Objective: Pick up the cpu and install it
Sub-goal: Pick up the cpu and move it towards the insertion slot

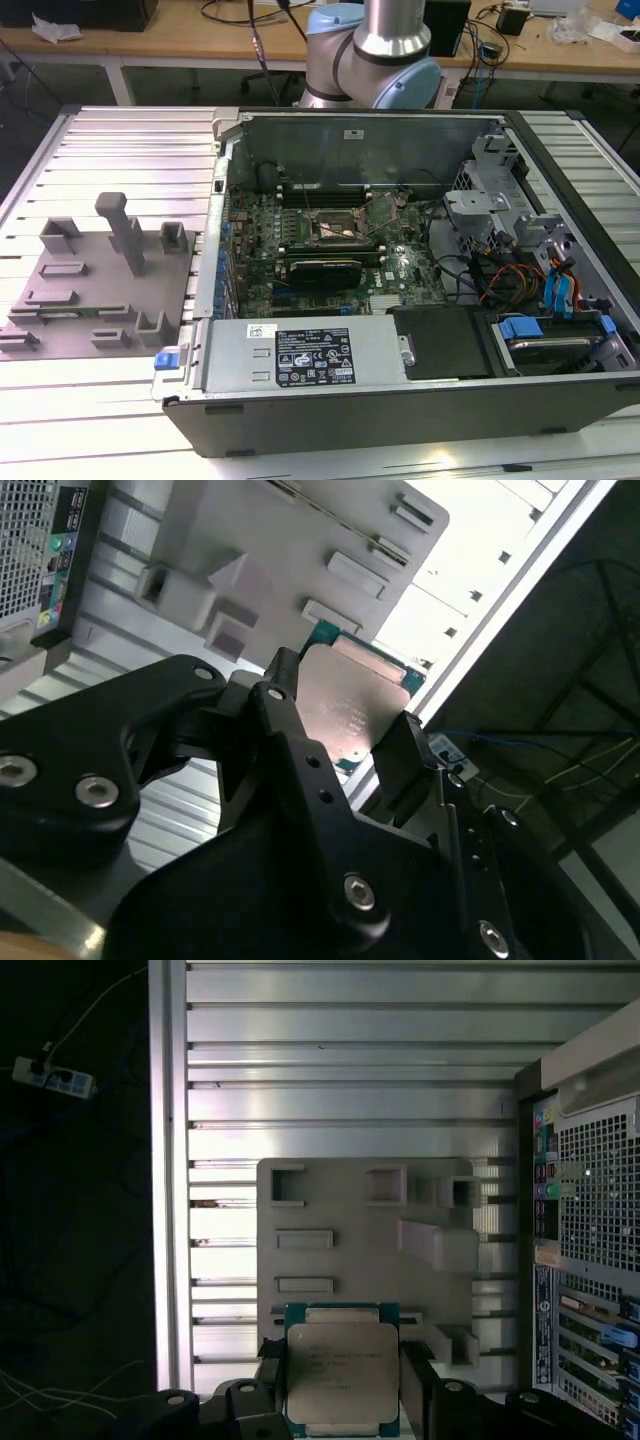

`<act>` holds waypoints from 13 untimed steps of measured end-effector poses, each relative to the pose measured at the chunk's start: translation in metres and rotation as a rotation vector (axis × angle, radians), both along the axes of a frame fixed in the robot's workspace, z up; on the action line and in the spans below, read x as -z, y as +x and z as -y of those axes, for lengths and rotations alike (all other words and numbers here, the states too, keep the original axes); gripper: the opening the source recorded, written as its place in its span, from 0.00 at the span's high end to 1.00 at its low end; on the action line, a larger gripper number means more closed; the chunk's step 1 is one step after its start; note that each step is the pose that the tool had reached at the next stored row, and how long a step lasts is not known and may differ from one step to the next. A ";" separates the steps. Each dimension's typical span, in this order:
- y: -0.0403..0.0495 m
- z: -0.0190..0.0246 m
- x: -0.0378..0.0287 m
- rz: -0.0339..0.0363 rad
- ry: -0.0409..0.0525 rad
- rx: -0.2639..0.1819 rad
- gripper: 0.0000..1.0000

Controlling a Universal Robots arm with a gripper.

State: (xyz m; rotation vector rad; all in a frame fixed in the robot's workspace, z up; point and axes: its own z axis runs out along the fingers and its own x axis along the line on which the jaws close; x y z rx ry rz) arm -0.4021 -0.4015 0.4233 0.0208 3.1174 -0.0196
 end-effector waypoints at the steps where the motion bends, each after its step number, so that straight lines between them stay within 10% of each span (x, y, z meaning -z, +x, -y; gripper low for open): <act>1: 0.0022 0.0000 0.0000 0.0000 0.0000 0.000 0.45; 13: 0.0408 0.0000 0.0000 -0.0001 0.0000 0.000 0.45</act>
